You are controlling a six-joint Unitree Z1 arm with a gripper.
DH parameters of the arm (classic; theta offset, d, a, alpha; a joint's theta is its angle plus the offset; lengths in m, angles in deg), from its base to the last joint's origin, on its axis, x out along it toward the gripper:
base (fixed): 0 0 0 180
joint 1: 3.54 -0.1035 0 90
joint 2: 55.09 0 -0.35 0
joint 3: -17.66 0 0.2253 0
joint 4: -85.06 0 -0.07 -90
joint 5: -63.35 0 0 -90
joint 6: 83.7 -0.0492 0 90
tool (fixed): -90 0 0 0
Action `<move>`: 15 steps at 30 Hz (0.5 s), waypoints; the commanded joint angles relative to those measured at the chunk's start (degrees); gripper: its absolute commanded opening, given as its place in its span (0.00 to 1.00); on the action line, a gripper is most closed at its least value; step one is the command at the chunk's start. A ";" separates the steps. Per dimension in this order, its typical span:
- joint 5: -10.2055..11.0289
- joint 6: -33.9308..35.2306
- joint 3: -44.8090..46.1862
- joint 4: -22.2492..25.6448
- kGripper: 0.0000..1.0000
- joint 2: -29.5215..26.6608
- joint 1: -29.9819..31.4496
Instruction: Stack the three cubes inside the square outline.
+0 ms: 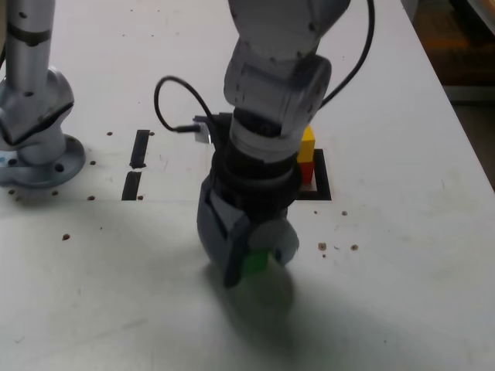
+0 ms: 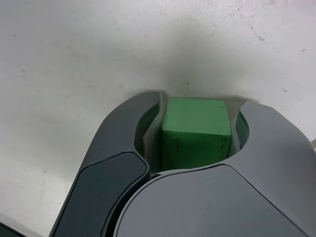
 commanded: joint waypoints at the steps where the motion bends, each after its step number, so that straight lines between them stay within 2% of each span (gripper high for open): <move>1: 0.34 -0.07 -1.67 3.27 0.23 -1.36 -0.11; 7: 1.76 -5.89 -8.62 15.76 0.20 -4.73 -3.54; 11: 5.50 -15.26 -17.21 25.72 0.19 -6.14 -7.98; 15: 8.97 -23.12 -22.97 29.86 0.19 -6.16 -11.78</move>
